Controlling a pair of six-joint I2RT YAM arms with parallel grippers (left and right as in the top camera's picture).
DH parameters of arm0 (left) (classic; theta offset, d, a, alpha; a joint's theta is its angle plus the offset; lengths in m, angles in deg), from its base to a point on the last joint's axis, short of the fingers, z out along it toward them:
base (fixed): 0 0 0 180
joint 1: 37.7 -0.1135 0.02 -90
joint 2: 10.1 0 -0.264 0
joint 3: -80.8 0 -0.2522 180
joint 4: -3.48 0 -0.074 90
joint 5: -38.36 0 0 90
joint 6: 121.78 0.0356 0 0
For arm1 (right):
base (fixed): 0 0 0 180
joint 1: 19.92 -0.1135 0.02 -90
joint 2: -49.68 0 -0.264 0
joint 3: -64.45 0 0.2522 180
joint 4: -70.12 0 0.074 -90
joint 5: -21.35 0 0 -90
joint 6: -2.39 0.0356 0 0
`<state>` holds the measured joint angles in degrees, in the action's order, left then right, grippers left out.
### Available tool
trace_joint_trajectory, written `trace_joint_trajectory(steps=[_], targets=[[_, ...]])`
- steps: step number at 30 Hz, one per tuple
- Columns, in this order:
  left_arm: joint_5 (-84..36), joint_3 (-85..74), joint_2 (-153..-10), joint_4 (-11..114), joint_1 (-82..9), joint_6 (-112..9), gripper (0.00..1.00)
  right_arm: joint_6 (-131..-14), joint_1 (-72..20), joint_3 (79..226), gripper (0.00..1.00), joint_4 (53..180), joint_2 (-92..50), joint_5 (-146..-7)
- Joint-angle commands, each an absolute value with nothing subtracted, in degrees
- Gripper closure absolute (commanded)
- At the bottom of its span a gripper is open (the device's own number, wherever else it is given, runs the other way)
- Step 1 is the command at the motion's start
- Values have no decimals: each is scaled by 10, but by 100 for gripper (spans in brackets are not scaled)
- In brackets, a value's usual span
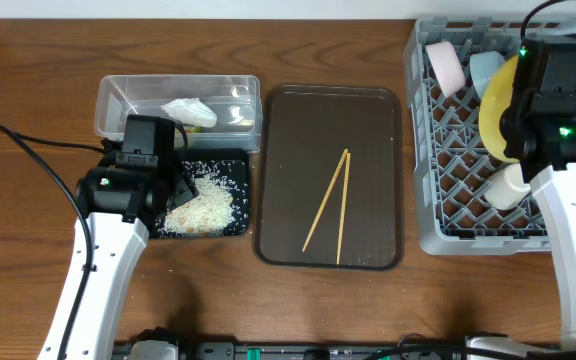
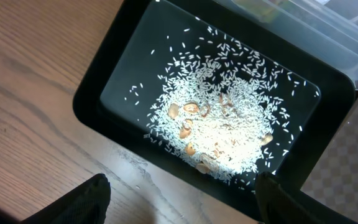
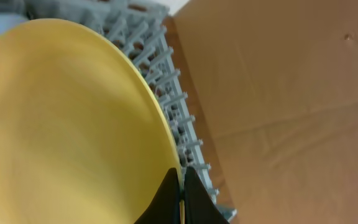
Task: Sort waste into correct bins and load items into the dishwasher rack
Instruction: 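Lift the yellow plate and stand it upright in the rack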
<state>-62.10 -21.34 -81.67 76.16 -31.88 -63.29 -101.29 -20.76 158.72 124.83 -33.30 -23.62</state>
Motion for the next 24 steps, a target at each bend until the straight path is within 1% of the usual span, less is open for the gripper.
trace_joint_trajectory(steps=[1,13,17,18,19,21,23,24], targets=[[-621,-216,-819,763,-321,-636,22,-971,-207,1572,99,1256,-343,-220],[-621,-216,-819,763,-321,-636,23,-962,-208,1537,99,1215,-387,-218],[-621,-216,-819,763,-321,-636,22,-962,-212,1537,99,1203,-402,-247],[-621,-216,-819,763,-321,-636,22,-962,-215,1537,97,1202,-405,-262],[-621,-216,-819,763,-321,-636,22,-962,-219,1537,94,1201,-408,-275],[-621,-216,-819,763,-321,-636,22,-961,-228,1537,82,1195,-413,-303],[-621,-216,-819,763,-321,-636,23,-951,-232,1537,59,1187,-414,-319],[-621,-216,-819,763,-321,-636,23,-935,-232,1537,52,1179,-414,-319]])
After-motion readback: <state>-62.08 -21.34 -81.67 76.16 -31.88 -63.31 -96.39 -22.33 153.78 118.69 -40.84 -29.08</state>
